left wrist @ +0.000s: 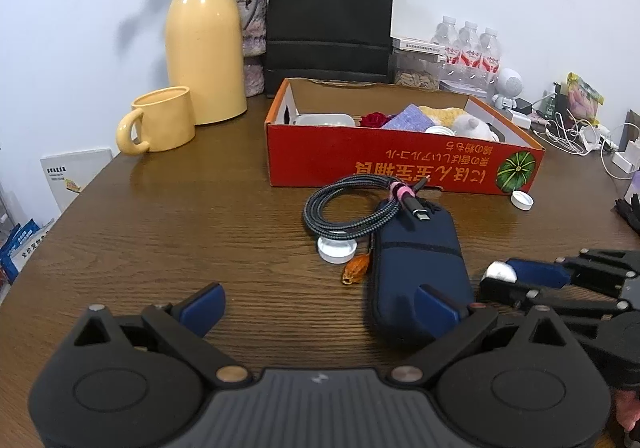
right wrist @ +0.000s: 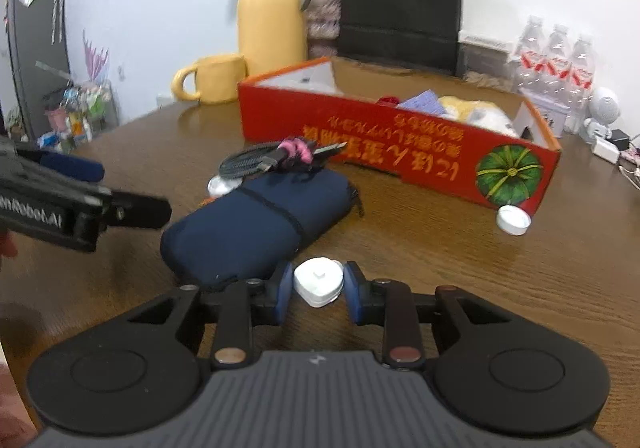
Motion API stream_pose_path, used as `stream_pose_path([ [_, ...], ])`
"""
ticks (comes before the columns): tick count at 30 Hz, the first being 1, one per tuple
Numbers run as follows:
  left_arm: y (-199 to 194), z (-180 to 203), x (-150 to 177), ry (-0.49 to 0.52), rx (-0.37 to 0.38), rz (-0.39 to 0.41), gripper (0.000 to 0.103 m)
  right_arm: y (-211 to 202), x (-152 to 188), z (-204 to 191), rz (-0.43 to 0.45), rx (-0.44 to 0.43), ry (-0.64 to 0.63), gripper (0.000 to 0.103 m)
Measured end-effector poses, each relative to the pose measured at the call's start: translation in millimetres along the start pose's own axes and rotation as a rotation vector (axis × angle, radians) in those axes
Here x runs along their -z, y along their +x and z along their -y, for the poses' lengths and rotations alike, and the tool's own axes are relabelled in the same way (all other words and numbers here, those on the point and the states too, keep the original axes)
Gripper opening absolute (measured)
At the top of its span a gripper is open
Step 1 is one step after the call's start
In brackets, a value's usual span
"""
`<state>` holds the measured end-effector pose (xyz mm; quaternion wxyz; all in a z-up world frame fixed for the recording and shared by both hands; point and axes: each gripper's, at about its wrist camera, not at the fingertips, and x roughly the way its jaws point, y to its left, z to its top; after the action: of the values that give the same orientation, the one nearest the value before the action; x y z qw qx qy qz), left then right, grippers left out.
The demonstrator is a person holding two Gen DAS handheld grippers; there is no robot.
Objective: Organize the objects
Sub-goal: 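Grasp the white round container with the right tool while the left tool grasps the navy pouch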
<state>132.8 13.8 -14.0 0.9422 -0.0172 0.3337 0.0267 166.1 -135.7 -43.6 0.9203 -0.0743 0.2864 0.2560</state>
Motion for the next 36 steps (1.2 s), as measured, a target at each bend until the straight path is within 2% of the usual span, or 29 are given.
stream_pose_path([
  [4,5,9,-3,0.012,0.018,-0.007,0.101,-10,2,10,0.056,0.069,0.02,0.028],
  [9,16,27,-6,0.036,0.045,-0.032,0.101,-19,7,41,0.069,0.152,0.078,0.028],
  [15,33,50,-11,0.054,0.069,-0.068,0.101,-27,14,72,0.077,0.206,0.142,0.028],
  [24,62,72,-13,0.058,0.062,-0.138,0.1,-30,17,84,0.09,0.214,0.173,0.028],
  [30,73,79,-20,0.044,0.034,-0.123,0.098,-31,17,82,0.094,0.216,0.167,0.028],
  [31,74,81,-21,0.044,0.036,-0.122,0.097,-31,17,83,0.092,0.215,0.166,0.028],
  [34,72,88,-20,0.066,0.022,-0.092,0.084,-29,16,83,0.085,0.215,0.171,0.028],
  [35,69,89,-18,0.068,0.025,-0.075,0.073,-29,17,83,0.084,0.215,0.172,0.028],
  [36,68,90,-17,0.068,0.03,-0.063,0.07,-29,16,83,0.083,0.214,0.172,0.028],
])
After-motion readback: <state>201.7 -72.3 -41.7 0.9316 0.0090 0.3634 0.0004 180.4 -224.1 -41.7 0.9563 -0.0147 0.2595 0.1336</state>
